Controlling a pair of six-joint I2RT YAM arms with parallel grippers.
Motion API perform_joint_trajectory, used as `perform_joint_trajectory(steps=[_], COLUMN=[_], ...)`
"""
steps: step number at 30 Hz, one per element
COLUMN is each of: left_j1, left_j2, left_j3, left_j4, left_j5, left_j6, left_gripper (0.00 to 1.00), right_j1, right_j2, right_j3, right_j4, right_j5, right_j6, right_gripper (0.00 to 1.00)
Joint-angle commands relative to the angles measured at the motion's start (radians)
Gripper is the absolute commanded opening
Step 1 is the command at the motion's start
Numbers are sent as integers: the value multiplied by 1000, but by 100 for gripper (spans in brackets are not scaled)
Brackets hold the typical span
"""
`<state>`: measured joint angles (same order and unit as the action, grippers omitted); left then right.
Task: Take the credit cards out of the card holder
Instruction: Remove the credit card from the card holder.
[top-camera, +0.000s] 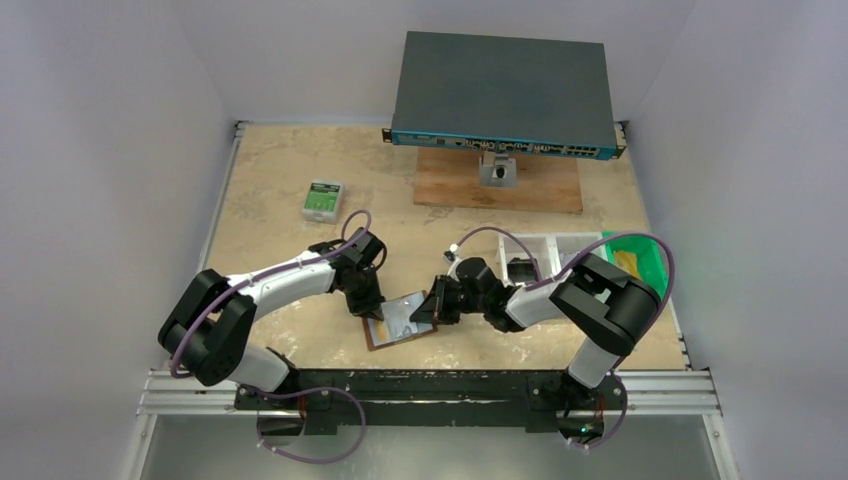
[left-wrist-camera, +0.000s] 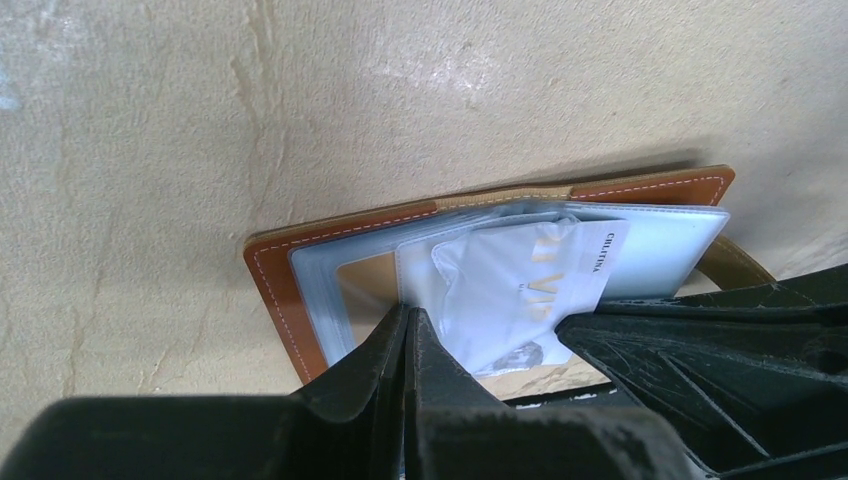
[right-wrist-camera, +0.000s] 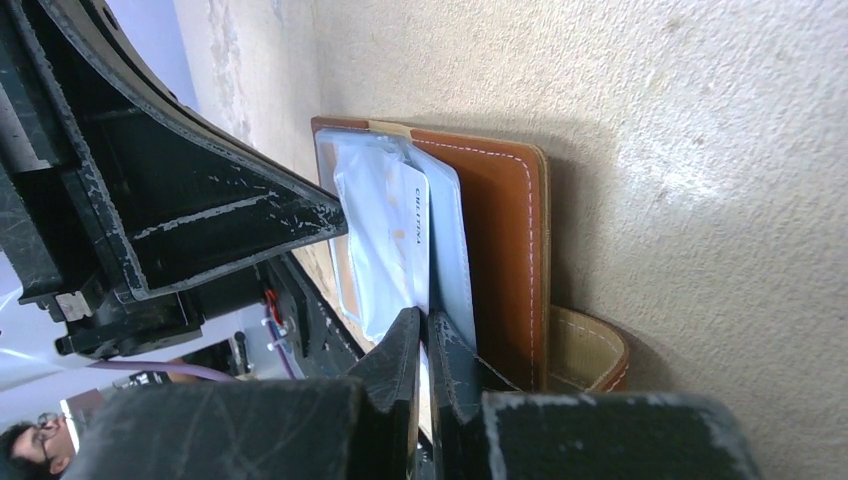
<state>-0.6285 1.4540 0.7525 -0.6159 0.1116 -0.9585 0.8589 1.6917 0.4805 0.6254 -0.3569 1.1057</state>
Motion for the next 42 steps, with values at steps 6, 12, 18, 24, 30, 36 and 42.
perform_joint_trajectory(steps=[6, 12, 18, 24, 30, 36, 42], left_j1=[8, 9, 9, 9, 8, 9, 6], left_j2=[56, 56, 58, 62, 56, 37, -9], left_j3=[-61, -57, -53, -50, -41, -24, 21], left_j4=[-66, -64, -64, -64, -68, -79, -95], left_j5=[-141, -134, -133, -133, -128, -123, -94], left_j6=[27, 28, 32, 34, 42, 56, 79], left_gripper=[0, 0, 0, 0, 0, 0, 0], right_j1=[-20, -20, -20, -20, -23, -24, -24], right_j2=[-39, -30, 2, -14, -117, -237, -351], right_j3=[-30, -40, -43, -43, -33, -18, 9], right_j4=[-64, -28, 29, 4, -146, -311, -440], right_j5=[42, 19, -10, 1, 70, 149, 201], right_j6=[-22, -16, 1, -1, -48, -104, -144], right_gripper=[0, 10, 12, 0, 0, 0, 0])
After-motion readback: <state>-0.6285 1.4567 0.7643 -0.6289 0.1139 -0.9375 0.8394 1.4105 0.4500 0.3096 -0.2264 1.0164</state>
